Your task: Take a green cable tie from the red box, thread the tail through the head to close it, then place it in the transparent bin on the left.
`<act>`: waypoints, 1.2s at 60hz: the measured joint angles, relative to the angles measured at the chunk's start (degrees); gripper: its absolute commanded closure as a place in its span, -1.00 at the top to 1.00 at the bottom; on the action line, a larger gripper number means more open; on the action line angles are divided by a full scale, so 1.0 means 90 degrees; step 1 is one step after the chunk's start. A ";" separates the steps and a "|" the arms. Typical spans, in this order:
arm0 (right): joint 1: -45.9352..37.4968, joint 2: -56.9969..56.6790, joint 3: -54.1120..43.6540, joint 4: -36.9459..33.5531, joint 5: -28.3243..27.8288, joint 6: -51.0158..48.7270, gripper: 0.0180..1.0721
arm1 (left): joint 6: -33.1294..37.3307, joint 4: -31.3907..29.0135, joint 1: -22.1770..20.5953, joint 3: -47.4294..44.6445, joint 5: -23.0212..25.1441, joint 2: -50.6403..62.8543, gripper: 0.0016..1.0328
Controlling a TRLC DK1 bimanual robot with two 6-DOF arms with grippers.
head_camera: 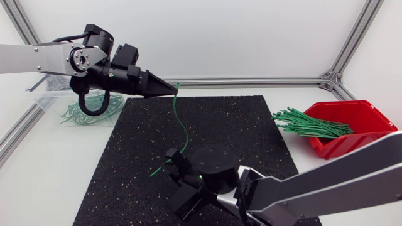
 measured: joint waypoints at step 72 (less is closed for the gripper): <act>-0.1202 -0.3723 -0.0136 -0.4590 -0.0760 0.6861 -0.90 | -0.1647 0.1804 -0.0559 -0.1695 -0.0129 -0.2055 -0.93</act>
